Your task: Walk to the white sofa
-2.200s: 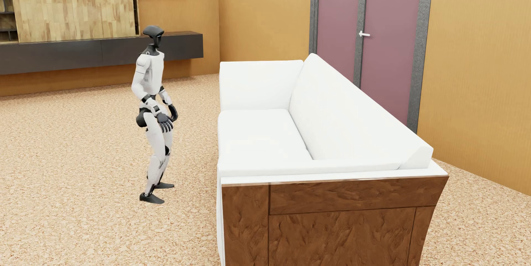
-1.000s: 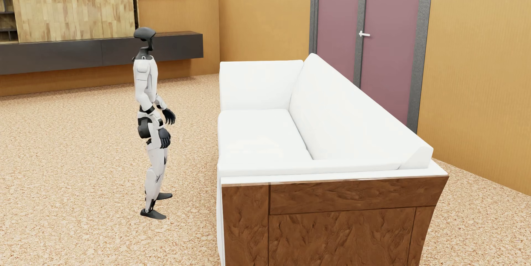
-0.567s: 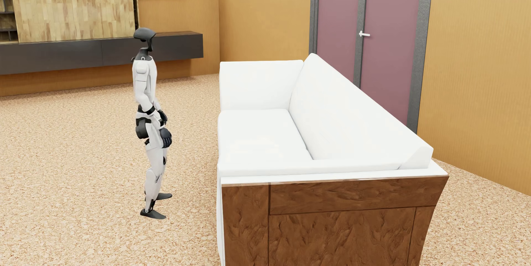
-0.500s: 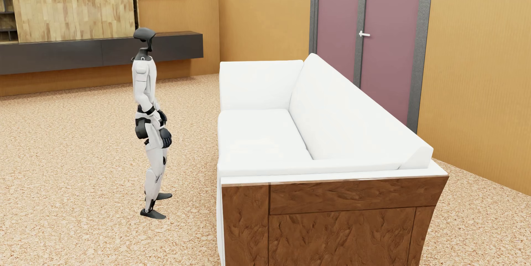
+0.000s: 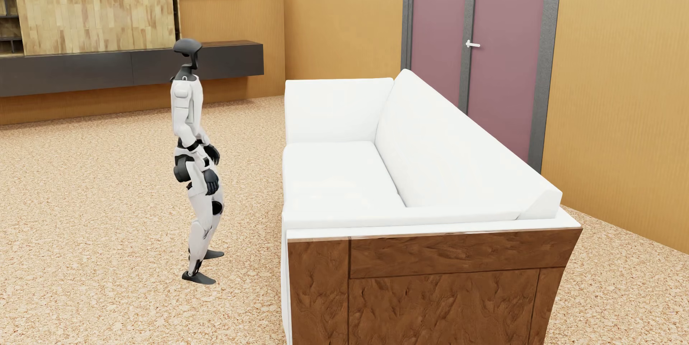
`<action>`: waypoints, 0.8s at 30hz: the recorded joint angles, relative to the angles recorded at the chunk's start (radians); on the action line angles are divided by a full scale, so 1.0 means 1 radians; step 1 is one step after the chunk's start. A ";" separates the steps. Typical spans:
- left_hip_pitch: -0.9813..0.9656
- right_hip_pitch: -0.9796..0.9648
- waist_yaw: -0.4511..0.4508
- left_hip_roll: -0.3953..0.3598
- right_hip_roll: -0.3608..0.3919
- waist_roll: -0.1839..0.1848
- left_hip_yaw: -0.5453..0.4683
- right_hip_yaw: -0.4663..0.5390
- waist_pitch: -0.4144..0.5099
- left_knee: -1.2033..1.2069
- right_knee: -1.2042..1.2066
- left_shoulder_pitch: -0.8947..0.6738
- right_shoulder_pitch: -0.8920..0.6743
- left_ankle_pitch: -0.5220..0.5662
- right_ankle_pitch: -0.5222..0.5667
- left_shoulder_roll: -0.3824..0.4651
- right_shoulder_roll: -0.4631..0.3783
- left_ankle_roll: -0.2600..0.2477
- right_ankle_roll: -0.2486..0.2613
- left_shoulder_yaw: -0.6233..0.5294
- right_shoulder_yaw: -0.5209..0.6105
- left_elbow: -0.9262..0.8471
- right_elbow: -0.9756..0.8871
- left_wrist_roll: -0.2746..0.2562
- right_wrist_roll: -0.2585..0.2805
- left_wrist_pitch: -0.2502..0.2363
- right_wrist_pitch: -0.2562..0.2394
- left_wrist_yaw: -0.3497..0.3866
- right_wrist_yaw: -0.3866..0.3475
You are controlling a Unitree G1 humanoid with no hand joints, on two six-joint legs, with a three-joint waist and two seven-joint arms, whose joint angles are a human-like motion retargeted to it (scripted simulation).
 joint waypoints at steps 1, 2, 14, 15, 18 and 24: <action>0.015 0.005 0.000 -0.002 0.000 0.001 0.014 0.002 -0.001 -0.022 -0.007 0.001 0.003 -0.007 0.003 -0.002 0.000 0.005 0.003 -0.004 0.000 0.003 0.000 0.003 0.003 0.000 0.000 -0.004 -0.001; 0.035 0.011 -0.001 -0.005 -0.001 0.001 0.029 0.002 -0.003 -0.053 -0.017 0.000 0.009 -0.018 0.008 -0.003 -0.001 0.011 0.007 -0.007 -0.001 0.007 -0.002 0.005 0.006 0.001 -0.002 -0.005 -0.005; 0.134 0.076 0.000 -0.120 -0.079 -0.024 0.028 -0.049 -0.014 -0.246 -0.094 -0.018 0.033 -0.004 0.051 -0.019 -0.011 0.049 0.057 -0.004 0.013 0.005 -0.006 0.004 0.016 -0.003 0.005 0.004 0.004; 0.136 0.078 0.000 -0.127 -0.085 -0.026 0.027 -0.051 -0.014 -0.249 -0.096 -0.017 0.029 -0.004 0.052 -0.019 -0.012 0.052 0.061 -0.003 0.014 0.008 -0.010 0.004 0.016 -0.001 0.003 0.002 0.002; 0.135 0.084 0.002 -0.141 -0.099 -0.030 0.023 -0.056 -0.014 -0.245 -0.099 -0.013 0.013 -0.009 0.054 -0.022 -0.014 0.058 0.072 0.002 0.017 0.019 -0.020 0.004 0.015 0.008 0.001 -0.001 -0.001; 0.012 0.071 0.011 -0.135 -0.128 -0.028 -0.021 -0.067 0.000 -0.018 -0.057 0.006 -0.022 -0.012 0.035 -0.028 -0.017 0.029 0.093 0.019 0.042 -0.013 -0.019 0.001 0.007 -0.011 -0.001 0.009 -0.003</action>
